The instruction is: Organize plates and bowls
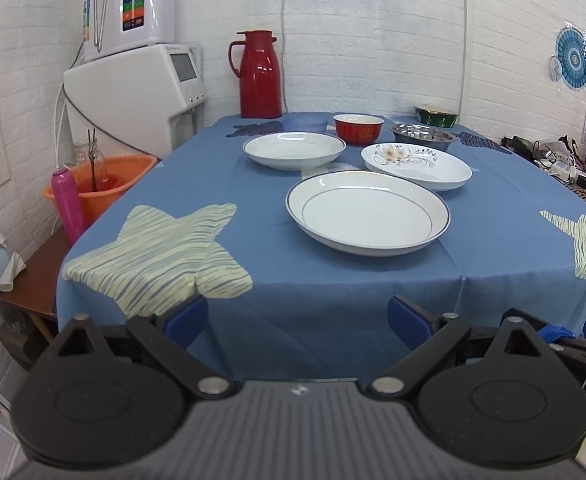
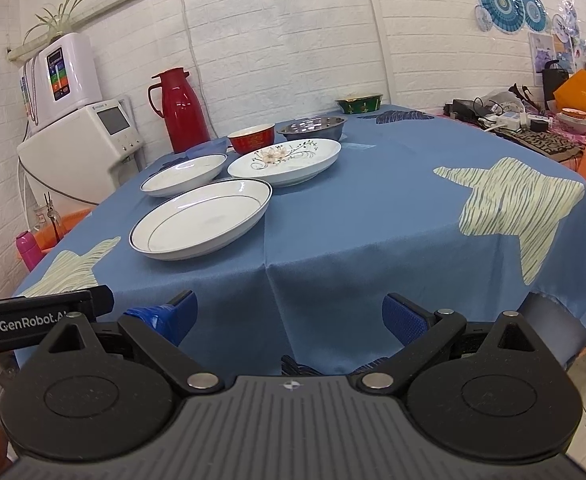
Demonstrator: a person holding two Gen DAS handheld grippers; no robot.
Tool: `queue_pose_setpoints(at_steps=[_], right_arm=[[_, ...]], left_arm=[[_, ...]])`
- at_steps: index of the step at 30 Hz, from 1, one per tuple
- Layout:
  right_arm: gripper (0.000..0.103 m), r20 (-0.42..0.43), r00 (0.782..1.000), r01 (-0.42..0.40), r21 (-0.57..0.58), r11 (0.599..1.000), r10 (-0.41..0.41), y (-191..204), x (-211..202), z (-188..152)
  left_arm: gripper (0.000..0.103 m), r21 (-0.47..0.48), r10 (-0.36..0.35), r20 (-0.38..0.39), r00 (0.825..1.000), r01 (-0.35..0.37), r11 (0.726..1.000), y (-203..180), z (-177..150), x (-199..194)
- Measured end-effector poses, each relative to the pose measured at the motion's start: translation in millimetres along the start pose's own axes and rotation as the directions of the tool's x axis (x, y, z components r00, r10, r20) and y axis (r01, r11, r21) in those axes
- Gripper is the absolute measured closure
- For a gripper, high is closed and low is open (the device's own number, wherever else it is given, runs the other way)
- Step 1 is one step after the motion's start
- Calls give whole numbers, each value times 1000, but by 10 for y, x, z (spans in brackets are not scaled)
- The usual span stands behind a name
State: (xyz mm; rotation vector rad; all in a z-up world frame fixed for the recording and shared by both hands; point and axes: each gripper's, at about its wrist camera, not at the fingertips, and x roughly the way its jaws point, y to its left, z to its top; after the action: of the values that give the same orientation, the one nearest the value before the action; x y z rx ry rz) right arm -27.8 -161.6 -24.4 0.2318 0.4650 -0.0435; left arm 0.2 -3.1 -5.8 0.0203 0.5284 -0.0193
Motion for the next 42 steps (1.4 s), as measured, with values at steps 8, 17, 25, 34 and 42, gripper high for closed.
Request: queue_pose_setpoints(at_steps=[8,17,25,34,42], right_arm=[[16,-6,1000,-4,1,1000,4,-3,2,-1],[16,-12,1000,-7,1,1000,7,0,6,-5],[16,-12,1000,-8,0,1000,8,5,11,-15],[16,-14,1000,-8,1,1000,8,7,18,-17],[16,-19,1000,-9,3,1000,9,2,22,-17]], left_arm=[[7,3,-6,-6,1000,6,1000,0,-1,10],[7,6,-9,-6,1000,9,1000,-11,9,14],[7,8,-13,-10,1000,13,1000,-19,2,14],[7,7,-17,-22,1000,17,1000,-16,18,35],[7,14,-21,-26,999,21,1000,-21,8,59]])
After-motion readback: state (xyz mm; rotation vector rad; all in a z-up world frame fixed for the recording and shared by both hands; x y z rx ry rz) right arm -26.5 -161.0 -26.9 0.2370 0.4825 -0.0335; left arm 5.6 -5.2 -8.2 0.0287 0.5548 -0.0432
